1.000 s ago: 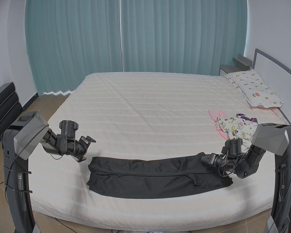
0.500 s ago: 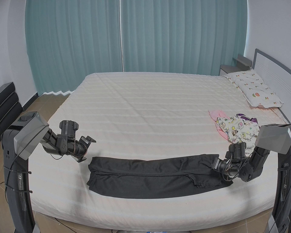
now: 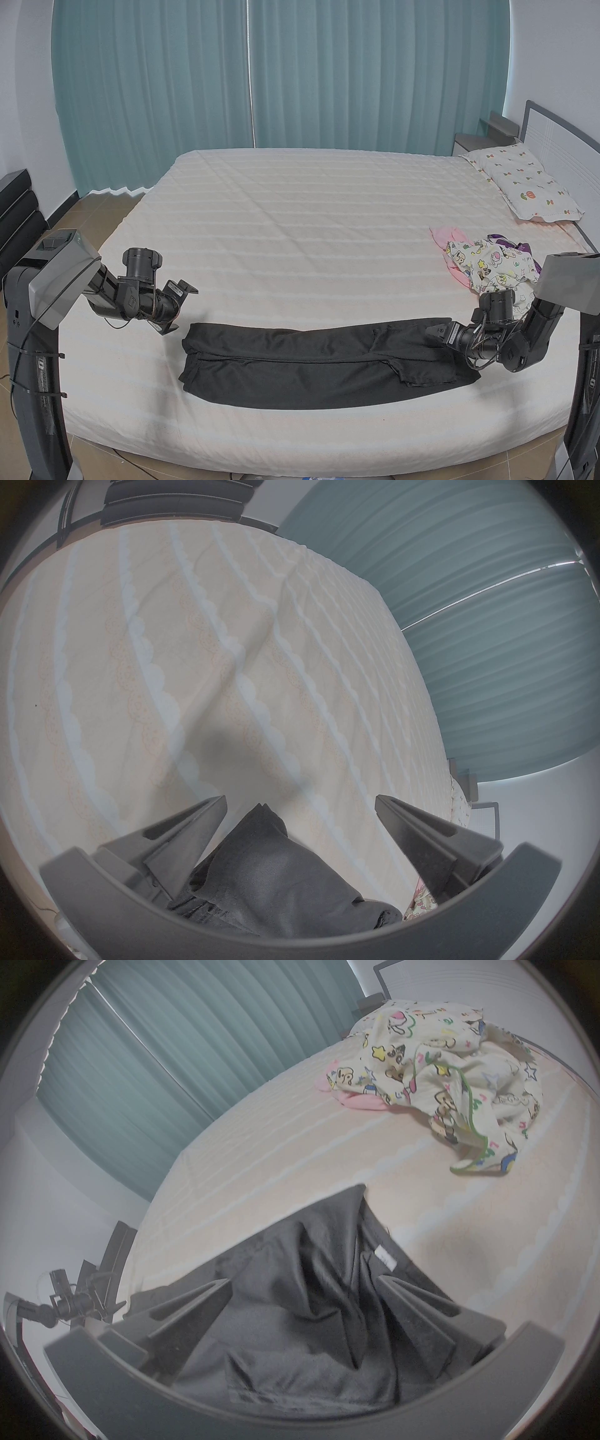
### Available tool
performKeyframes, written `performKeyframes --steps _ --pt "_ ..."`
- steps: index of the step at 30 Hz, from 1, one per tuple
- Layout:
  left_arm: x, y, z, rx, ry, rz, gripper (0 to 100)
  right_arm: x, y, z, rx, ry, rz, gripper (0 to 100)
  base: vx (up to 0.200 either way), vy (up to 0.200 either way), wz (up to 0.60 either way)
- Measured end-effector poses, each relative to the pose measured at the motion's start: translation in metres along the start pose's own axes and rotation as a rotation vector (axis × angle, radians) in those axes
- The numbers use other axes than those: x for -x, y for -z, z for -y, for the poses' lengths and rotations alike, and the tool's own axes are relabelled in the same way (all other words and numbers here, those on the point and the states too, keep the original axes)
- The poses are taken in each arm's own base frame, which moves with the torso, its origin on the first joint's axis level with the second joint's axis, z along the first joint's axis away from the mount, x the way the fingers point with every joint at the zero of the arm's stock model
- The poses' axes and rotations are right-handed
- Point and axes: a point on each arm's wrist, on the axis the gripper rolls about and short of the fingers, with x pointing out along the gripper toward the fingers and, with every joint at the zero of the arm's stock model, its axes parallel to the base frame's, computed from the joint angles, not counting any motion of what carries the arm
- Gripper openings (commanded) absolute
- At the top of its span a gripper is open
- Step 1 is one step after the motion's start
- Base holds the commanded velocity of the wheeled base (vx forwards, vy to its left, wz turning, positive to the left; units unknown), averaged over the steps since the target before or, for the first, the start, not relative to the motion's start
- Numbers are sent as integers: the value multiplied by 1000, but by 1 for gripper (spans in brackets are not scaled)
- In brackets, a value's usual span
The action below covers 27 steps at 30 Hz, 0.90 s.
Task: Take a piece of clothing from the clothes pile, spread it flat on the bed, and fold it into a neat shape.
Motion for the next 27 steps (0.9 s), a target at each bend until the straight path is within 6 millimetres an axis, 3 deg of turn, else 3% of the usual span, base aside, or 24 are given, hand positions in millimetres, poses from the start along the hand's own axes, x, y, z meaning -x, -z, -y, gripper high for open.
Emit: performKeyframes --steps 6,14,15,19,27 --pt "0 0 0 0 -1 1 100 -11 -15 -11 -35 -38 48 100 0 0 0" --pt "0 0 0 -1 0 2 100 -34 -15 -22 -36 -51 24 100 0 0 0" --pt "0 0 0 -1 0 2 100 -37 -16 -23 -35 -52 22 0 0 0 0" --pt "0 0 0 -2 2 3 100 -50 -14 -21 -41 -32 -11 0 0 0 0" --pt "0 0 1 -3 4 3 100 -54 -15 -19 -132 -19 -4 0 0 0 0"
